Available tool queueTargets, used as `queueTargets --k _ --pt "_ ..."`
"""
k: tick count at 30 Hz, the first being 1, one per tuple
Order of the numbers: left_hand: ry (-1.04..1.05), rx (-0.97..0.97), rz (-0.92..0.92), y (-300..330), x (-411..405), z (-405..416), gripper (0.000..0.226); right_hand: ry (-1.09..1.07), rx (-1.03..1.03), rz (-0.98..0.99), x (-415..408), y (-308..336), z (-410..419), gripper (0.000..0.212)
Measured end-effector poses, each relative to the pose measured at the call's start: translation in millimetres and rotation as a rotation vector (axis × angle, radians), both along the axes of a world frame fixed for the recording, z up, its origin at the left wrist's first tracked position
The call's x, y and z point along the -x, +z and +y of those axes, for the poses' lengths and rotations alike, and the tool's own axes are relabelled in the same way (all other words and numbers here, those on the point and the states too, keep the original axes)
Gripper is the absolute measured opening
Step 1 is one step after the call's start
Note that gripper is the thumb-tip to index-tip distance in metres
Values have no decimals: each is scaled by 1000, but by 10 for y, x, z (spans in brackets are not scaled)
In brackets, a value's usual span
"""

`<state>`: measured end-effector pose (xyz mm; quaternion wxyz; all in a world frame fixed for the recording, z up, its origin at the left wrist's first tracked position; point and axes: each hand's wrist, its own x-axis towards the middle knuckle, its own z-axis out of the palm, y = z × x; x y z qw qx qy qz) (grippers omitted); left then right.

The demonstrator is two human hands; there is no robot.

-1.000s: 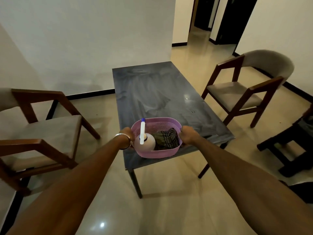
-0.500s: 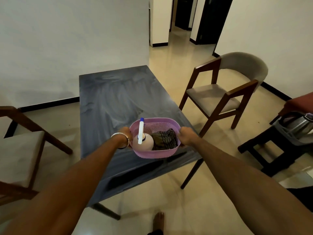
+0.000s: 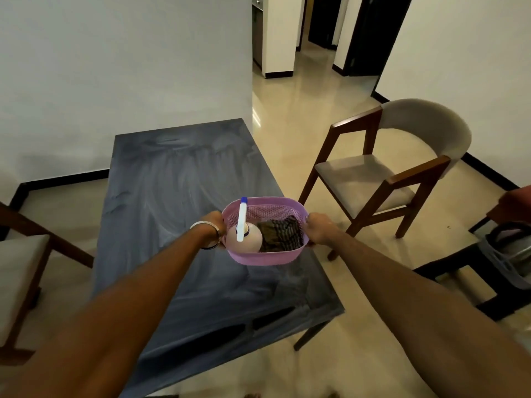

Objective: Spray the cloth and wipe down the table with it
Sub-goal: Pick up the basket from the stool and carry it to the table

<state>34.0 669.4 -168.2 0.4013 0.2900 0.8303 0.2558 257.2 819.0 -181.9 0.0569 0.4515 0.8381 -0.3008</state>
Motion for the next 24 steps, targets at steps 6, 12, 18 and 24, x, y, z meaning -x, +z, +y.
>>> queueTargets --k 6,12,18,24 --pt "152 10 -64 -84 -187 539 19 131 -17 -22 11 -108 798 17" --pt "305 36 -48 -77 -403 956 19 334 -29 -35 -5 -55 1431 12" --pt "497 8 -146 -228 -306 1148 16 469 -34 -31 269 5 1905 28" --pt "636 32 -104 -542 96 1173 20 631 -39 -19 845 13 2162 28"
